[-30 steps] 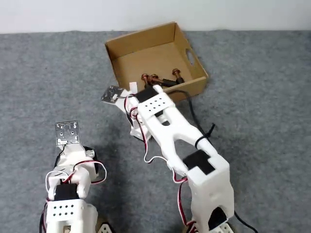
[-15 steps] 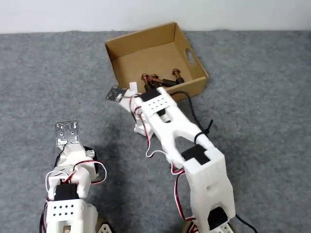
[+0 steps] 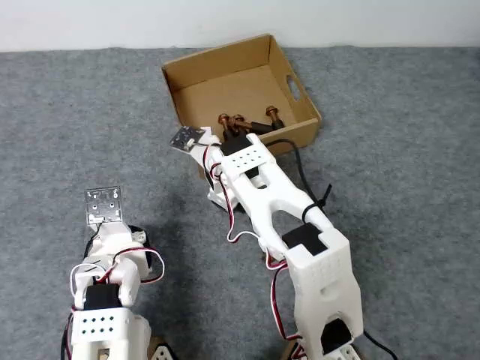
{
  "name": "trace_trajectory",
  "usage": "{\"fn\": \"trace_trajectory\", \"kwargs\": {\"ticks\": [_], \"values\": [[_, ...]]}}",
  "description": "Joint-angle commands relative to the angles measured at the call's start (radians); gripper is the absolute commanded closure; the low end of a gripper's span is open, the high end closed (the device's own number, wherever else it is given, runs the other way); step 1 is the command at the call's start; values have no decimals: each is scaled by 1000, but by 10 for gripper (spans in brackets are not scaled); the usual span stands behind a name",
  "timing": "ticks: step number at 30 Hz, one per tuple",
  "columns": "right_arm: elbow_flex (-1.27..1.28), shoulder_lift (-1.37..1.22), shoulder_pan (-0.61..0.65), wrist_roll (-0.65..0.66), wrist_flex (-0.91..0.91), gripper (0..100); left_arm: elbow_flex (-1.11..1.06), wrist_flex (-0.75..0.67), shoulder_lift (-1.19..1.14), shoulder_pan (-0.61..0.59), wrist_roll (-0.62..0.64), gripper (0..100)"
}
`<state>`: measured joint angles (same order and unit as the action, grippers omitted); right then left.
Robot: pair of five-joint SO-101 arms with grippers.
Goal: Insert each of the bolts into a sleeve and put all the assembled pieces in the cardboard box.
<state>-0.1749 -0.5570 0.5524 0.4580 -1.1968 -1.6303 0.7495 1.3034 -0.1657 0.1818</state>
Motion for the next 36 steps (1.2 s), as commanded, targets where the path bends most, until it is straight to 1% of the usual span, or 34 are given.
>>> {"fn": "trace_trajectory", "kwargs": {"ticks": [1, 5, 9, 13, 16, 22, 26, 31, 33, 36], "values": [[-14, 105, -12, -81, -7, 991, 4, -32, 9, -3, -3, 994], [-14, 209, -8, -235, -76, 991, 4, -32, 9, -3, -3, 994], [-14, 326, -10, -448, -177, 991, 4, -32, 9, -3, -3, 994], [-14, 430, -24, -631, -285, 991, 4, -32, 9, -2, -3, 994], [-9, 487, -44, -738, -380, 991, 4, -32, 9, 0, -3, 994], [-8, 538, -142, -911, -588, 991, 2, -32, 9, 2, -3, 994], [48, 638, -202, -944, -598, 991, 2, -32, 9, 2, -3, 994], [258, 855, -231, -950, -593, 991, 2, -32, 9, 3, -3, 994], [359, 958, -262, -950, -556, 991, 2, -32, 9, 3, -3, 994], [531, 1116, -341, -950, -460, 991, 2, -32, 9, 3, -2, 994]]}}
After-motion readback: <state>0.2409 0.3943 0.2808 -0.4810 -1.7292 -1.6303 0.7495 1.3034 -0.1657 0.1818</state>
